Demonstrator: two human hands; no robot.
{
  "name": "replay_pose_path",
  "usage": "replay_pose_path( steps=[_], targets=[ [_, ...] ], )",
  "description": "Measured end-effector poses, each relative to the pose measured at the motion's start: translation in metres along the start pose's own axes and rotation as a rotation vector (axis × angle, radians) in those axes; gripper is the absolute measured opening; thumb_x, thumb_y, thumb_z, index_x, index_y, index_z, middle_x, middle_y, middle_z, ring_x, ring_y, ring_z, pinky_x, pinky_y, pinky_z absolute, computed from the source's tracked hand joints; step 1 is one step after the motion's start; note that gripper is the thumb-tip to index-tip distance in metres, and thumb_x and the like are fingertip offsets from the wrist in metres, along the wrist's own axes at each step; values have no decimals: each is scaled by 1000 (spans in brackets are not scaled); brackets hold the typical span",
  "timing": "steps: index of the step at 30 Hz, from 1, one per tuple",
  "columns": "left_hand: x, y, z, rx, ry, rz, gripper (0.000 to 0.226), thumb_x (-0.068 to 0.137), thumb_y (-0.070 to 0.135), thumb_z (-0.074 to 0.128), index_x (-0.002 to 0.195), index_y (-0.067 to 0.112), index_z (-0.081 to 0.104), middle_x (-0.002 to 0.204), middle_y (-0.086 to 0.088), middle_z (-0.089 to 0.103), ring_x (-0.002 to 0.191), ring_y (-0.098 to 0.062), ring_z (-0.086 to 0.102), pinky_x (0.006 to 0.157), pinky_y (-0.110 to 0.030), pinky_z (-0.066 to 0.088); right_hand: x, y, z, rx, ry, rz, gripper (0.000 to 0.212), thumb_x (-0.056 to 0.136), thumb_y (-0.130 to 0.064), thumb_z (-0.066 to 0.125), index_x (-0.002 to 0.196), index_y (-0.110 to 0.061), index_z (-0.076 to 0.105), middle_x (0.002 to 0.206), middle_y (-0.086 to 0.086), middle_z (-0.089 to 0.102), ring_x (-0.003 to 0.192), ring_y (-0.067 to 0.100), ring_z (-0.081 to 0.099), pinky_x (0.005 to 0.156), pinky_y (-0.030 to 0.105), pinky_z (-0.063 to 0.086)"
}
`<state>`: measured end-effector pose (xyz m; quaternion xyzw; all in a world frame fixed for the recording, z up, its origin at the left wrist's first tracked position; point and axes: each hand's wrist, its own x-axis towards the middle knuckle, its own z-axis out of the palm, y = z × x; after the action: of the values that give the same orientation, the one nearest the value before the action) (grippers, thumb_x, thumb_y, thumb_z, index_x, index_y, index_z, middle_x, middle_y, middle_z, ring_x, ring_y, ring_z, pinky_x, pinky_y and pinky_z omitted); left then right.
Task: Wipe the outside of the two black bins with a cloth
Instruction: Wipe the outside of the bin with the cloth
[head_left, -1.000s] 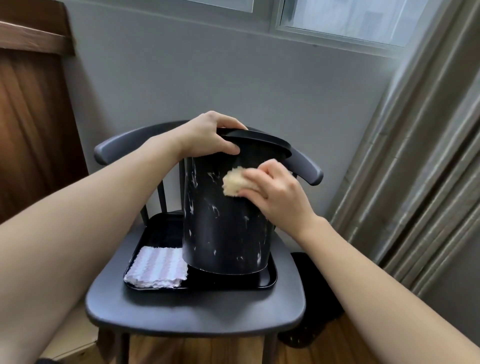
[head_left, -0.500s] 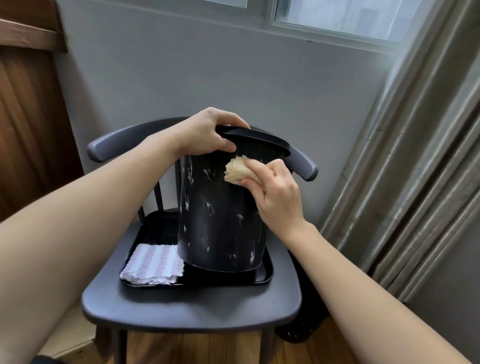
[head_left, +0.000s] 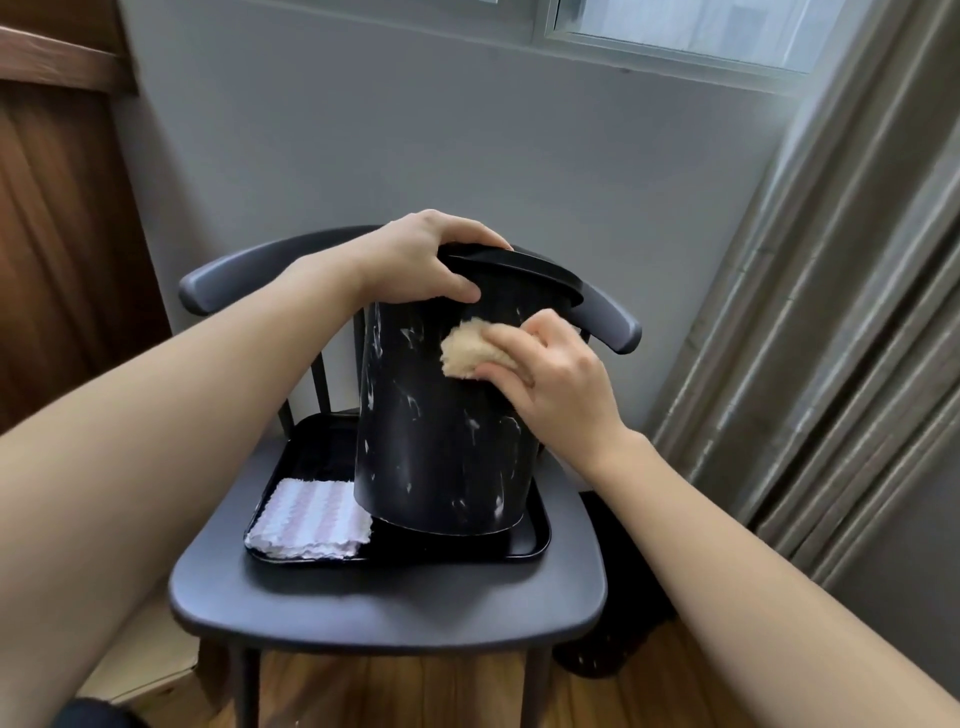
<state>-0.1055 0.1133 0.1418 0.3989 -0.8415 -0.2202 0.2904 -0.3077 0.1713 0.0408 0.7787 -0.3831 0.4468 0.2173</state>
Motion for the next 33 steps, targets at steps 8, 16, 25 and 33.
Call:
replay_pose_path(
  steps=[8, 16, 25, 33],
  targets=[
    [0, -8, -5, -45, 23, 10, 57, 87, 8, 76, 111, 57, 64, 119, 21, 69, 106, 1, 66, 90, -17, 52, -50, -13, 5, 9, -172, -200, 28, 89, -36, 73, 106, -14, 75, 84, 8, 58, 71, 24, 57, 55, 35, 53],
    [1, -11, -9, -61, 30, -17, 55, 88, 6, 74, 115, 52, 67, 116, 13, 72, 103, -7, 70, 88, -21, 57, -19, -8, 11, 58, -9, 58, 32, 88, -31, 75, 111, -11, 74, 86, 10, 57, 76, 25, 58, 63, 40, 55],
    [2, -17, -11, -77, 31, -18, 54, 88, 5, 74, 118, 49, 68, 105, 20, 74, 95, -2, 71, 84, -19, 59, -86, -23, 12, 62, -262, -277, 27, 92, -35, 68, 103, -12, 76, 82, 10, 60, 67, 26, 56, 55, 34, 51],
    [1, -18, -11, -81, 38, -12, 52, 88, 4, 73, 127, 38, 68, 111, 13, 73, 96, -3, 71, 85, -18, 58, -27, -10, 20, 47, 4, 5, 30, 87, -31, 77, 108, -10, 75, 85, 9, 58, 75, 24, 57, 59, 39, 54]
  ],
)
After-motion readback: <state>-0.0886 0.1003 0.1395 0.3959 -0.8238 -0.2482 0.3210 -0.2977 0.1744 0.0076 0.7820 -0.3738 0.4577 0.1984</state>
